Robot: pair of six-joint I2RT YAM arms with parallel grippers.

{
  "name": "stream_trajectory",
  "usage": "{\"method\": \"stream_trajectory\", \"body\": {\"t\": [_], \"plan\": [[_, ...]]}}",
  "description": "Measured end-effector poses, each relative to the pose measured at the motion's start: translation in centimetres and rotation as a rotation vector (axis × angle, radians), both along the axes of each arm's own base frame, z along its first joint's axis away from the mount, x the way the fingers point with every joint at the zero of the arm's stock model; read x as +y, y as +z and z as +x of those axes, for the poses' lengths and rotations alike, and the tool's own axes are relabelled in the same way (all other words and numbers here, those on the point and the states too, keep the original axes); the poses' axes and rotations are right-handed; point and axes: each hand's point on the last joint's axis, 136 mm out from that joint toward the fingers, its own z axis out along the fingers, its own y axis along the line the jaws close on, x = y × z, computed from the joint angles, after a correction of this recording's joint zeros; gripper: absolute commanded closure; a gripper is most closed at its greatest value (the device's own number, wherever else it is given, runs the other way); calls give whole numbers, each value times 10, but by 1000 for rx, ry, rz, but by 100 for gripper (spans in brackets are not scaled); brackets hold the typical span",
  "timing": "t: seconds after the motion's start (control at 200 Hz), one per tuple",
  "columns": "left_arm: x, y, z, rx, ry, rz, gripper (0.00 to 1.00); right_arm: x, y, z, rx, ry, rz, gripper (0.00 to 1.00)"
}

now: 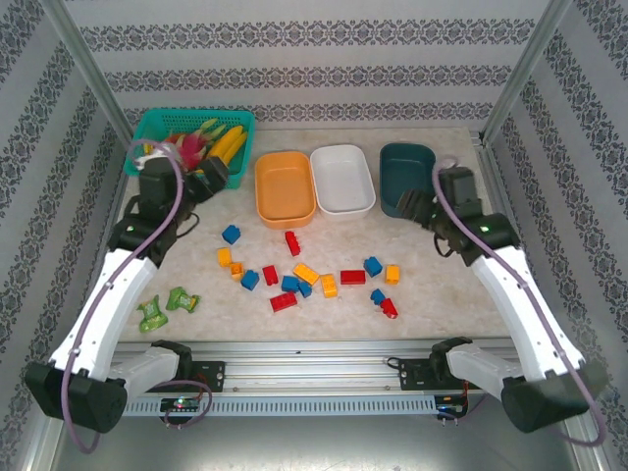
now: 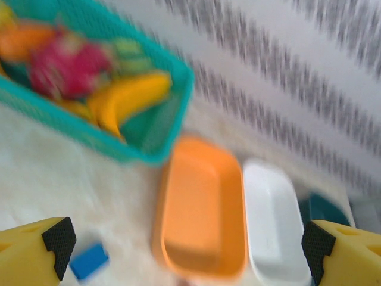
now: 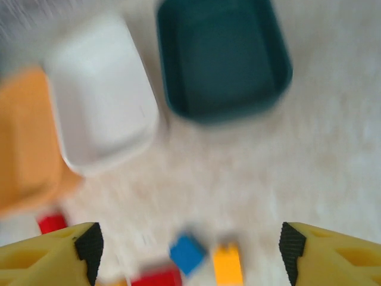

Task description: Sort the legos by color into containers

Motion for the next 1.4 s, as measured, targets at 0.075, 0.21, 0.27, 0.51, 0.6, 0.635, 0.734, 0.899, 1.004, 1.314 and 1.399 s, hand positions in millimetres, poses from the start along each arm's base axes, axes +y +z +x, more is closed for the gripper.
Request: {"method": "stream_trajectory", "body": {"t": [0.075,0.21,0.27,0.51,0.6,0.635,0.734,0.899,1.004,1.314,1.399], "plan": [[-40,-32,-16,112,-153,-24,0,7,-35,-25,159,40,-24,26],[-103,-70,-61,246,-404,-46,0,15,-84,-56,369,94,-41,32],[-120,-81,-78,285,-478,-46,0,20,-105,-63,455,117,-48,33],[-141,-107,-110,357,-579,-40,0,33,-163,-72,624,175,-69,35],[-145,-107,-113,352,-592,-43,0,36,-173,-66,634,183,-62,37],[-146,-106,-112,348,-595,-45,0,36,-176,-63,635,184,-60,37],[-149,-104,-112,340,-601,-48,0,35,-187,-57,650,188,-66,40],[-151,-108,-112,352,-604,-49,0,30,-201,-53,689,187,-82,41],[-151,-108,-112,355,-603,-49,0,27,-202,-48,680,185,-80,43],[-153,-113,-109,365,-600,-48,0,28,-210,-33,679,202,-86,59],[-154,-113,-108,364,-601,-49,0,28,-210,-32,676,205,-89,67]]}}
